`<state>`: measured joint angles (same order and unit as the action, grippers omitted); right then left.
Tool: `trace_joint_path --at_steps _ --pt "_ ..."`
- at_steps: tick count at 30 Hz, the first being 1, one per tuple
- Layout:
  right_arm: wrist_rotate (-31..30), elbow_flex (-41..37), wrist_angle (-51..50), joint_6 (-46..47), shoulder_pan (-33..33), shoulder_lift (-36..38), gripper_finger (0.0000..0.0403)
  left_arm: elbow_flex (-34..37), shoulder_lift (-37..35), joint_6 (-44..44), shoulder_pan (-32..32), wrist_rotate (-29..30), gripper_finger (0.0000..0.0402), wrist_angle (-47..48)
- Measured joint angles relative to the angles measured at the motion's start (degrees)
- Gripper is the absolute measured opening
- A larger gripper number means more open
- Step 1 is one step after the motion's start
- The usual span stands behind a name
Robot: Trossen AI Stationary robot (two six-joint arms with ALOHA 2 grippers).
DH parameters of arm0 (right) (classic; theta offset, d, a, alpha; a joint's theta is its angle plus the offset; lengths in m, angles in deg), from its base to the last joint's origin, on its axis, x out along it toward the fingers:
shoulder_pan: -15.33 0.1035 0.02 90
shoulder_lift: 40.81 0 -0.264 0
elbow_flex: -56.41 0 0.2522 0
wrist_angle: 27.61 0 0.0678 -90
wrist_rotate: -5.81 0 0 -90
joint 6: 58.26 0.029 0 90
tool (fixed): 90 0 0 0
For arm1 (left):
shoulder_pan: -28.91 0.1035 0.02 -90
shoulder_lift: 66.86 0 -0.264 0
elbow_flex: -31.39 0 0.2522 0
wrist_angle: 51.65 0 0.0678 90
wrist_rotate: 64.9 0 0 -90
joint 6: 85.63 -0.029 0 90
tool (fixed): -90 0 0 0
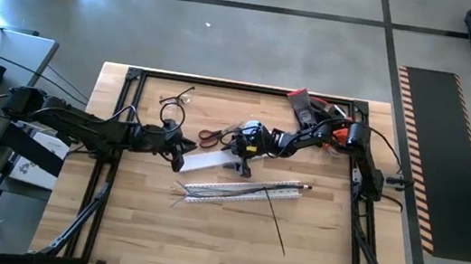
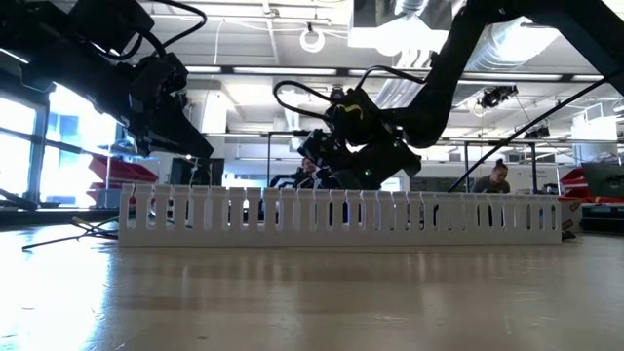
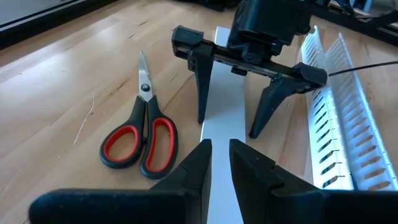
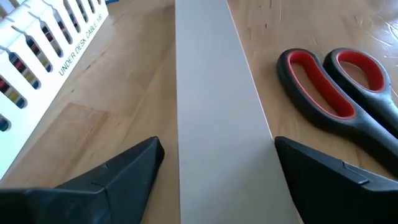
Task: Ziptie cables
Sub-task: Close the white cable duct lid
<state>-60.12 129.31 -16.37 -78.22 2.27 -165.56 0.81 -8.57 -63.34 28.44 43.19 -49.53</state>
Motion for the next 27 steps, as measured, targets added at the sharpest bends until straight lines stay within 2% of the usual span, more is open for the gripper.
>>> trace_joint_path --at_steps 5,11,15,19,27 --pt "0.70 0.11 0.95 -0.65 -0.04 -1.73 0.0289 0.00 0.00 -0.34 0.00 0.02 0.0039 0.00" --pt "0.83 0.30 3.01 0.70 -0.15 -3.50 0.0213 0.02 0.00 -0.41 0.00 -0.07 0.0039 -0.13" --pt "-1.76 0.31 3.21 1.83 -0.04 -3.50 0.0213 0.02 0.02 -2.25 0.00 -0.07 0.0035 -0.29" --pt "-2.95 0.31 3.28 5.71 -0.21 -2.70 0.0213 0.02 -0.17 -3.51 0.02 0.42 0.0012 -0.78" --pt "-6.47 -0.39 -6.81 12.08 -0.61 6.47 0.0213 -3.04 -2.23 -9.14 -2.32 1.82 0.0000 -2.01"
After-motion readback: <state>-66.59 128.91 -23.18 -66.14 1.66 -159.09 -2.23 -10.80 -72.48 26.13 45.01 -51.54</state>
